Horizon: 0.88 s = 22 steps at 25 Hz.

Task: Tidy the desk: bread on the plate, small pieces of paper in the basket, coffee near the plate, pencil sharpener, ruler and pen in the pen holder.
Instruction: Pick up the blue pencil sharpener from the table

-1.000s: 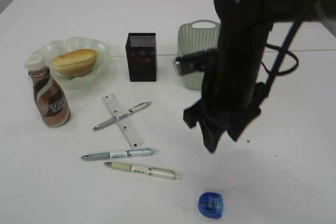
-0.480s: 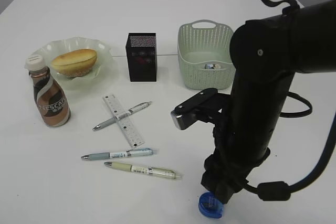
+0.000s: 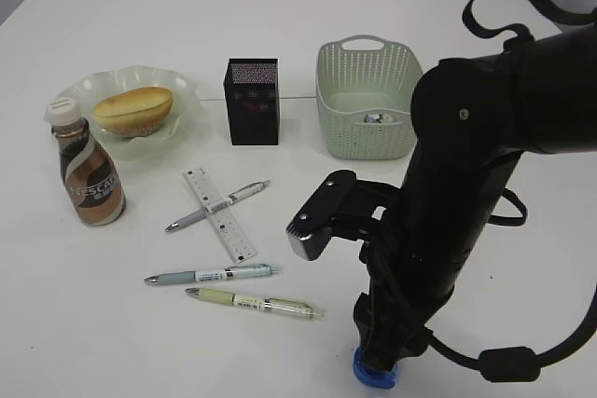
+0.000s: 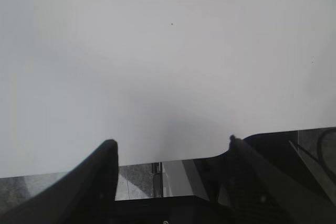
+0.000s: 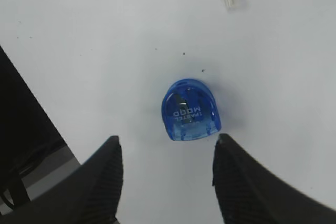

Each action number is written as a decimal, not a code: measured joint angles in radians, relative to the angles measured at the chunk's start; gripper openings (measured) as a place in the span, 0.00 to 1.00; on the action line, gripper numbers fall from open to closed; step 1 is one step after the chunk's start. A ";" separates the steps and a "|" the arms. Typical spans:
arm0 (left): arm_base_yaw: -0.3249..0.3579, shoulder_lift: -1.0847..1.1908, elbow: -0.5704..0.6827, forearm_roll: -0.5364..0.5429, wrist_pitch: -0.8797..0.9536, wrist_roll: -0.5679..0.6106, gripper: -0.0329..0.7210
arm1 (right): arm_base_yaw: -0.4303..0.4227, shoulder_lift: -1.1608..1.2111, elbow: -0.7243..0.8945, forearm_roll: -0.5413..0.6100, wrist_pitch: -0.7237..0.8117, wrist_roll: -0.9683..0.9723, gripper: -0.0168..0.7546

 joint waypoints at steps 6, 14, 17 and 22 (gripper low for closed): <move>0.000 0.000 0.000 0.029 0.000 0.002 0.68 | 0.000 0.000 0.000 -0.008 -0.004 -0.006 0.56; 0.000 0.000 0.000 0.066 0.000 0.023 0.68 | 0.000 0.000 0.001 -0.122 -0.035 -0.008 0.68; 0.000 0.000 0.000 0.071 0.000 0.025 0.68 | 0.000 0.000 0.001 -0.128 -0.036 -0.008 0.68; 0.000 0.000 0.000 0.072 0.000 0.025 0.68 | 0.000 0.000 0.001 -0.099 -0.038 -0.010 0.68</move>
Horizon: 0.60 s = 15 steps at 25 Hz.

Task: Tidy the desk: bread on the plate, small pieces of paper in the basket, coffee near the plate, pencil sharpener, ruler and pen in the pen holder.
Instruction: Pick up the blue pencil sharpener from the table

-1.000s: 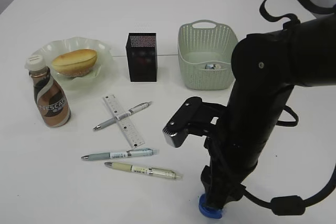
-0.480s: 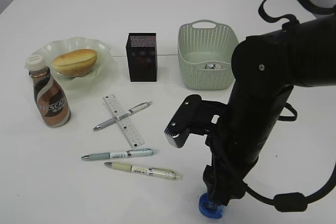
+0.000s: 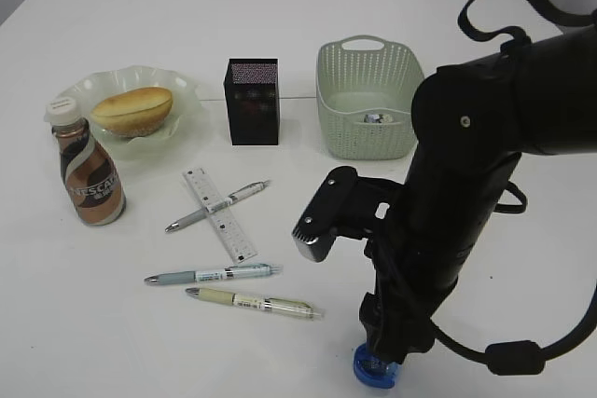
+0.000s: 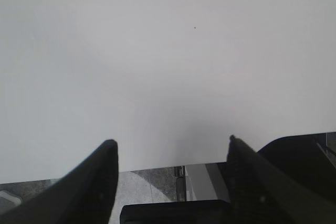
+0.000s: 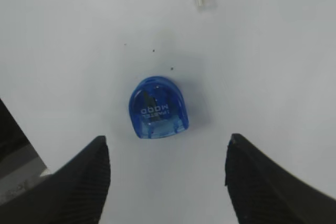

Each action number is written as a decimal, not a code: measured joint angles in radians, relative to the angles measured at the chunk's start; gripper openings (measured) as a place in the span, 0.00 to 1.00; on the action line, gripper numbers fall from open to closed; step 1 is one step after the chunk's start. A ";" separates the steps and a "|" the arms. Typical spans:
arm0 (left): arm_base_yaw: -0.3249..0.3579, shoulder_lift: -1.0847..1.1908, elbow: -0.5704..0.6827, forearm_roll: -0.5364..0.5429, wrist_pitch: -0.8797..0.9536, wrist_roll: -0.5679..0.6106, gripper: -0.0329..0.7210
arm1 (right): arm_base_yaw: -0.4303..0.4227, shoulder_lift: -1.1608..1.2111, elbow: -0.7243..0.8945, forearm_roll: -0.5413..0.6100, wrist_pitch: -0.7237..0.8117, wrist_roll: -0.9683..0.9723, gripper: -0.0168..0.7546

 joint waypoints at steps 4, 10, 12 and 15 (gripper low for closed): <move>0.000 0.000 0.000 0.002 0.000 0.000 0.68 | 0.000 0.000 0.012 0.049 -0.011 -0.014 0.68; 0.000 0.000 0.000 0.014 0.000 0.000 0.68 | 0.000 0.000 0.051 0.045 -0.134 -0.091 0.69; 0.000 0.000 0.000 0.021 0.000 0.000 0.68 | 0.000 0.000 0.056 0.035 -0.172 -0.123 0.69; 0.000 0.000 0.000 0.025 0.000 0.000 0.68 | 0.000 0.000 0.056 0.031 -0.203 -0.166 0.69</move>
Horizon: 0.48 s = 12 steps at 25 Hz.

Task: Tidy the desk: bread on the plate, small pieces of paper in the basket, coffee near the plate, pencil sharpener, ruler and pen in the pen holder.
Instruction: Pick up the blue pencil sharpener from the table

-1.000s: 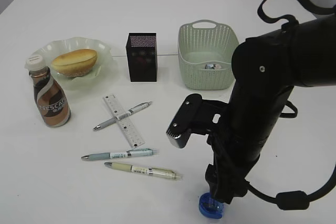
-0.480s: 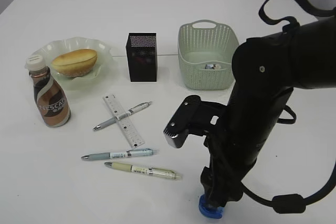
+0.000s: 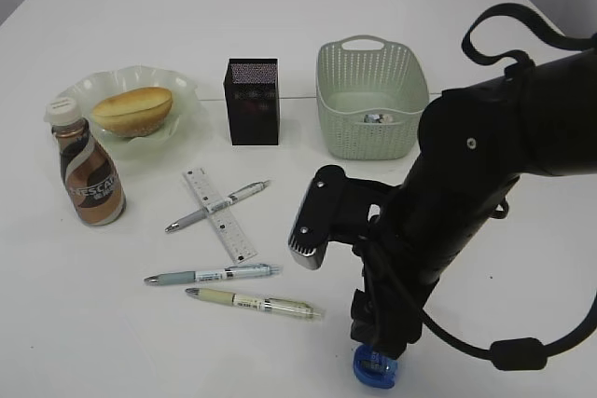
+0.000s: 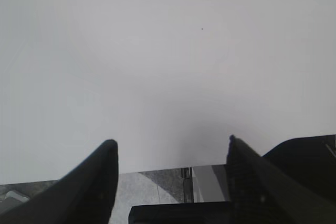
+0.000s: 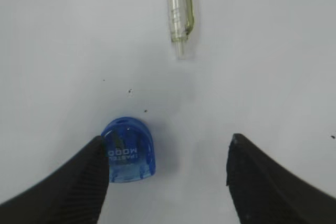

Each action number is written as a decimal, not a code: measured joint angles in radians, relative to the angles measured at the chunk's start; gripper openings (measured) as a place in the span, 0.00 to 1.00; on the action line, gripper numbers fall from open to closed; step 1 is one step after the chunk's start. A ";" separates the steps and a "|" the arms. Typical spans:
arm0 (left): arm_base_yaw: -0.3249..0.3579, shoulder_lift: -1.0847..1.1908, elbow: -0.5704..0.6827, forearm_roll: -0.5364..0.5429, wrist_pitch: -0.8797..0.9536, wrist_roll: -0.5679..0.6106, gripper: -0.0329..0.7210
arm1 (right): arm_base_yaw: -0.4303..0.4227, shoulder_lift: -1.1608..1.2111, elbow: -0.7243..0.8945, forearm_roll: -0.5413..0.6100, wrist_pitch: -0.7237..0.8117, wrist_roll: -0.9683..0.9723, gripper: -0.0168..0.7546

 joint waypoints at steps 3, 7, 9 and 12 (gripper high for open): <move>0.000 0.000 0.000 0.004 0.000 0.000 0.68 | 0.000 0.004 0.000 0.012 0.007 -0.009 0.70; 0.000 0.000 0.000 0.004 0.000 0.001 0.68 | 0.000 0.039 0.000 0.019 0.032 -0.021 0.70; 0.000 0.000 0.000 0.004 0.000 0.001 0.68 | 0.000 0.052 0.000 0.019 0.037 -0.040 0.70; 0.000 0.000 0.000 0.006 0.000 0.001 0.68 | 0.000 0.063 0.000 0.019 0.037 -0.052 0.70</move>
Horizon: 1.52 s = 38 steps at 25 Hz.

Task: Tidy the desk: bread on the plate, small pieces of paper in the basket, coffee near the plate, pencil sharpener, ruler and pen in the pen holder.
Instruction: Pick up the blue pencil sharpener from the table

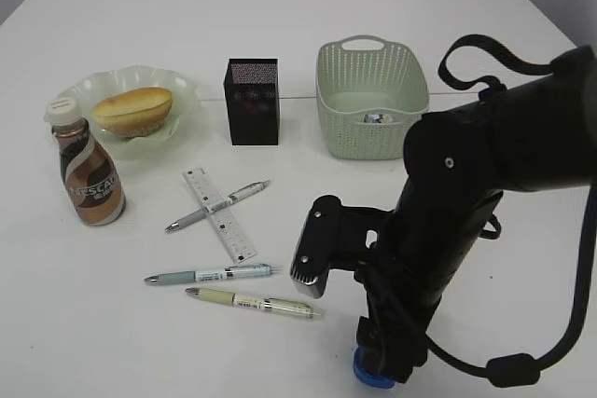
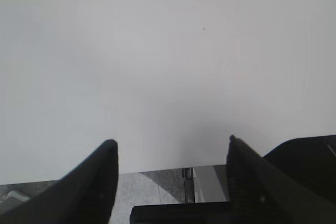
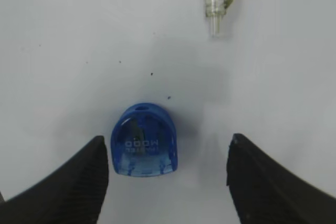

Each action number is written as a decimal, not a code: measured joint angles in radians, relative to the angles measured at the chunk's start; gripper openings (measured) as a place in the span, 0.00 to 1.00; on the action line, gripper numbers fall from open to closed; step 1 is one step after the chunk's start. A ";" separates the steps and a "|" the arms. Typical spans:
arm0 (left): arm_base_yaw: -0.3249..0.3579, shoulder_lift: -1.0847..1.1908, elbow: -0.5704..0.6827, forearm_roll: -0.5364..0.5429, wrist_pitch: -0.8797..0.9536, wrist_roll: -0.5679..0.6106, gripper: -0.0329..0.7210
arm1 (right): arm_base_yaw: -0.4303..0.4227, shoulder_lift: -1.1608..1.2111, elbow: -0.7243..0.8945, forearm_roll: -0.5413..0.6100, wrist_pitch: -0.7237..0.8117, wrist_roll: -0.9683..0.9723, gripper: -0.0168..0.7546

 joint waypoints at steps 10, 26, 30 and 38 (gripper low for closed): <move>0.000 0.000 0.000 0.004 0.000 0.000 0.68 | 0.000 0.035 0.000 0.000 0.002 -0.007 0.70; 0.000 0.000 0.000 0.006 0.000 0.001 0.68 | 0.000 0.067 0.000 0.000 -0.014 -0.008 0.70; 0.000 0.000 0.000 0.006 0.000 0.001 0.68 | 0.000 0.081 0.000 0.000 -0.018 -0.008 0.70; 0.000 0.000 0.000 0.006 0.000 0.001 0.68 | 0.000 0.099 0.000 0.000 -0.026 -0.008 0.70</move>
